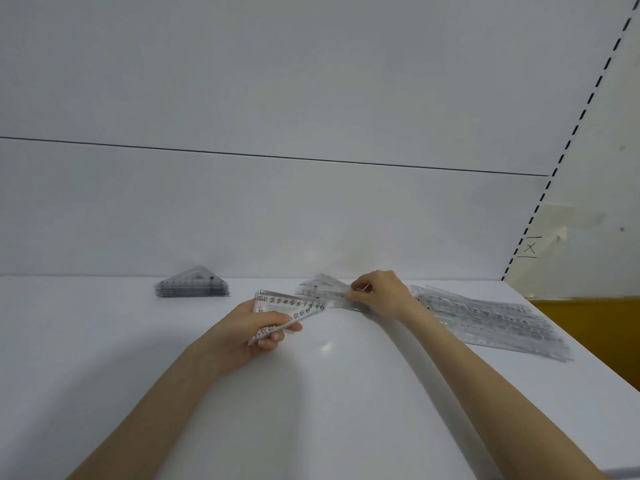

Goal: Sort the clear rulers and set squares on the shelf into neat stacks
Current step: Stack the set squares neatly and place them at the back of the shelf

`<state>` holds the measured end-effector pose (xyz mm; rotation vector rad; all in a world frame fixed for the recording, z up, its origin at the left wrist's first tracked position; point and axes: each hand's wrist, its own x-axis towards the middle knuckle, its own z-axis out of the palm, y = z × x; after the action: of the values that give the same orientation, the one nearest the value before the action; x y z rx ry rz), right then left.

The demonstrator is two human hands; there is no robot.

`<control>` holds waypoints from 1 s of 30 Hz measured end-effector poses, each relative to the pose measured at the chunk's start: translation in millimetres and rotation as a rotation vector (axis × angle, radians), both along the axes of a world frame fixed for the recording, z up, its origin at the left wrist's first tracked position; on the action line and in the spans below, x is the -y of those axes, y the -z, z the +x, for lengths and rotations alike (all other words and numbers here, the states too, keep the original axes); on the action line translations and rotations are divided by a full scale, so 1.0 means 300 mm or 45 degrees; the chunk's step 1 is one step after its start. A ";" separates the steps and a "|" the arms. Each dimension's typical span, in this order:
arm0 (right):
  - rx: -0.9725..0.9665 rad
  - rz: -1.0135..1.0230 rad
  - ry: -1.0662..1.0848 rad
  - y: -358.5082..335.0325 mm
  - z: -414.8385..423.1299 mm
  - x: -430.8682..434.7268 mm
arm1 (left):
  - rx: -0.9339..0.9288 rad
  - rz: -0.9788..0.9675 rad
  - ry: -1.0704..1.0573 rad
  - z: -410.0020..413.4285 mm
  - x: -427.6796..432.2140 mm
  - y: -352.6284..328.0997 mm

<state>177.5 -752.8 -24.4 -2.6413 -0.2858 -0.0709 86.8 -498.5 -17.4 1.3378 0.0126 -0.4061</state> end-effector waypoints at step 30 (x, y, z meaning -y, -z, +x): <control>0.425 0.262 -0.544 -0.035 -0.198 -0.130 | 0.073 0.020 0.209 -0.021 0.002 -0.004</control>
<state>118.0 -713.9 -14.0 -2.3023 -0.8957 -0.3781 80.6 -499.1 -16.3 1.3701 -0.1427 -0.5067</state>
